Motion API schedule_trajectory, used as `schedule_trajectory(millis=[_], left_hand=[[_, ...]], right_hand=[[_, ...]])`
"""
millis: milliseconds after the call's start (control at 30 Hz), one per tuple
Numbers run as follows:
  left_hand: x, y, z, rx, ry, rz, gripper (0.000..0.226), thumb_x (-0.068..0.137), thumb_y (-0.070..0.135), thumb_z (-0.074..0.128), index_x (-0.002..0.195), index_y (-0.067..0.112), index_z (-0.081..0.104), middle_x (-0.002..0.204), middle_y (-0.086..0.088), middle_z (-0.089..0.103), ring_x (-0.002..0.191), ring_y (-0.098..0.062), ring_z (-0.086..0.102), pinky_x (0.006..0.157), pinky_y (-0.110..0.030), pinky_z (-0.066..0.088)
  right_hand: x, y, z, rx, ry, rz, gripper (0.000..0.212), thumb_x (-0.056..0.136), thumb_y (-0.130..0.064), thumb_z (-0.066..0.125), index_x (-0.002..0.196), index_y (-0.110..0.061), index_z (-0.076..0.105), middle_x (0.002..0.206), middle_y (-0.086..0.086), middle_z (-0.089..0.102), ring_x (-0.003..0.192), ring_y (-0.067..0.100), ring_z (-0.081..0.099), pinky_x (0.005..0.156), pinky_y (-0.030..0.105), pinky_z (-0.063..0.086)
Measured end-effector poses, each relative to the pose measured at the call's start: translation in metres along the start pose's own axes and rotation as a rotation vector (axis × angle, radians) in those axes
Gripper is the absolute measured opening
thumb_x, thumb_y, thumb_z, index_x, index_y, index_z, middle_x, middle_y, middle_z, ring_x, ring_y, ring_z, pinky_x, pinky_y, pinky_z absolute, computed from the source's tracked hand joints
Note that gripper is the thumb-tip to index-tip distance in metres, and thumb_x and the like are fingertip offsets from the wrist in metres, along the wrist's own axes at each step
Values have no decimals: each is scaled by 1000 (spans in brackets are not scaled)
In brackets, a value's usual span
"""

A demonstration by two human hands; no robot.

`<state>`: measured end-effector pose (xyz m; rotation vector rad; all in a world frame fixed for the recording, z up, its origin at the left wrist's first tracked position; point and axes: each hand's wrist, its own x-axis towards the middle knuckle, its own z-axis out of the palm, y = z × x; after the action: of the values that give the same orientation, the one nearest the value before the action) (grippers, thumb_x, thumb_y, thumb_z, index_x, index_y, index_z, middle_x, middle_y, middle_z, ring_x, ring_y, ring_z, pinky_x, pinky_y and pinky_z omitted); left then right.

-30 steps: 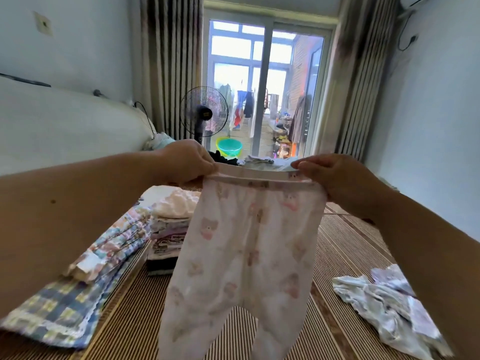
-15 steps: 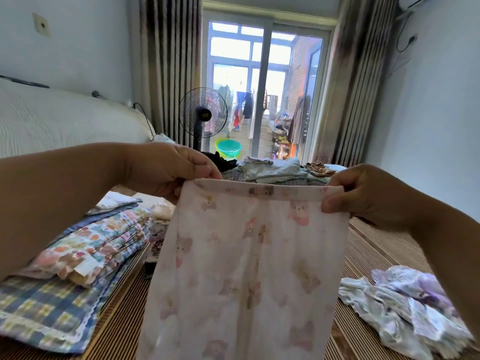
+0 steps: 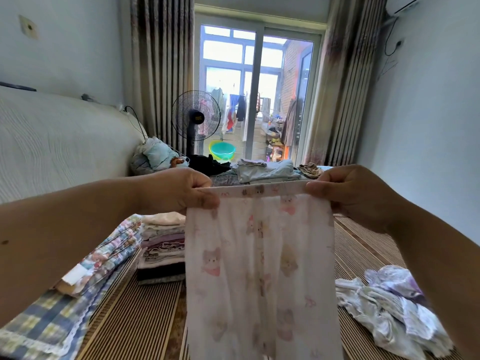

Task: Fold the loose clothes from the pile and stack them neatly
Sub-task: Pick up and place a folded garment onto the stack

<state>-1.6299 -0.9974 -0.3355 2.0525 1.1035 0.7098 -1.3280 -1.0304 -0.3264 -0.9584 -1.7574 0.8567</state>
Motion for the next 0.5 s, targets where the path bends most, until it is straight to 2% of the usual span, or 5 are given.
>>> schedule_trajectory(millis=[67, 133, 233, 367, 500], left_hand=[[5, -4, 0, -212, 47, -7, 32, 70, 22, 70, 63, 14, 39, 58, 1, 48, 51, -9, 52, 46, -19, 45], [10, -8, 2, -410, 59, 5, 28, 66, 20, 73, 61, 18, 46, 60, 0, 50, 50, -10, 51, 43, -19, 47], [15, -11, 9, -574, 30, 6, 21, 71, 12, 71, 91, 11, 66, 80, -8, 69, 66, -16, 67, 56, -26, 58], [25, -12, 20, -464, 166, -197, 11, 87, 9, 65, 93, 1, 67, 80, -15, 72, 62, -23, 69, 54, -30, 57], [36, -2, 43, -468, 259, -468, 9, 85, 12, 59, 81, 4, 61, 68, -13, 67, 51, -25, 64, 52, -32, 55]], right_hand=[[4, 4, -1, -27, 28, 18, 20, 67, -18, 73, 64, -5, 58, 58, 6, 61, 55, 16, 60, 52, 25, 56], [9, 10, -2, -34, 81, 15, 19, 69, -5, 74, 66, -7, 56, 56, 4, 60, 56, 19, 60, 54, 29, 56], [13, 17, -3, -55, 140, 6, 27, 73, 8, 72, 67, -11, 54, 55, 2, 56, 57, 20, 58, 51, 29, 54], [14, 26, 0, -5, 95, 158, 13, 78, 0, 73, 86, -9, 67, 73, 8, 66, 63, 19, 67, 53, 27, 55], [17, 44, 30, 27, 334, 311, 10, 77, -3, 72, 75, -8, 63, 72, 13, 66, 62, 25, 63, 59, 35, 55]])
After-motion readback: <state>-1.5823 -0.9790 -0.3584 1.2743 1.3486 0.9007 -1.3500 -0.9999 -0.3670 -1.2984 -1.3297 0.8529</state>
